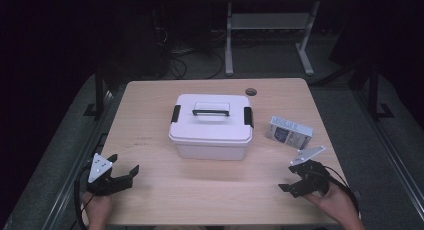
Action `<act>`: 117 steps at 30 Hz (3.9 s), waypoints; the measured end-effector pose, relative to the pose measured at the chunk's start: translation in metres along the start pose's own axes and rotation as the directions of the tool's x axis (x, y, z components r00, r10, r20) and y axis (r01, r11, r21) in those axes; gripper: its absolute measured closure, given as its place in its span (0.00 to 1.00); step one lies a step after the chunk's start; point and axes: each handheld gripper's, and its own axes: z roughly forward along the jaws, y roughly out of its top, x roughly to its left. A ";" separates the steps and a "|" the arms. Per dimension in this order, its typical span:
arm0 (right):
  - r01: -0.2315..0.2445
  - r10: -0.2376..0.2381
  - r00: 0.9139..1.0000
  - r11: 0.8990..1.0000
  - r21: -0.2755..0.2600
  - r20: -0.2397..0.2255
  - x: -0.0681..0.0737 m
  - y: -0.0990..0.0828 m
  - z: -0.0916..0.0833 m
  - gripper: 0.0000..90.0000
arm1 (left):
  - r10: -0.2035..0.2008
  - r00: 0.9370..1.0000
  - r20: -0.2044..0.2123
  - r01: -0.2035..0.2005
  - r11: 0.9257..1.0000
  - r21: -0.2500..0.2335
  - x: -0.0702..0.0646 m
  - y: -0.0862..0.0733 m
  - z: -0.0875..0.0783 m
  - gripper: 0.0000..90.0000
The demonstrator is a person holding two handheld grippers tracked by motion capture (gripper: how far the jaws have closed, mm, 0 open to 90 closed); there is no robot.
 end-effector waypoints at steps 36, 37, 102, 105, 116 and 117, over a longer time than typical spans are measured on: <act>0.217 -0.204 0.976 0.918 0.333 -0.075 0.000 0.045 -0.014 0.28 | 0.009 1.000 0.002 -0.009 1.000 0.005 0.002 0.001 0.002 0.15; 0.223 -0.209 0.975 0.913 0.341 -0.078 0.000 0.047 -0.015 0.28 | 0.008 1.000 0.002 -0.008 1.000 0.005 0.002 0.001 0.002 0.15; 0.376 -0.376 0.920 0.764 0.525 -0.111 0.006 0.130 -0.063 0.27 | 0.000 1.000 0.004 0.000 1.000 -0.006 0.004 0.001 0.002 0.15; 0.378 -0.381 0.918 0.762 0.525 -0.109 0.006 0.135 -0.066 0.27 | 0.001 1.000 0.004 -0.001 1.000 -0.006 0.004 0.001 0.002 0.15; 0.390 -0.402 0.910 0.750 0.533 -0.101 0.007 0.154 -0.074 0.27 | 0.001 1.000 0.005 -0.001 1.000 -0.004 0.004 0.001 0.002 0.15; 0.390 -0.402 0.910 0.750 0.534 -0.099 0.007 0.156 -0.075 0.27 | 0.002 1.000 0.005 -0.001 1.000 -0.004 0.004 0.001 0.002 0.15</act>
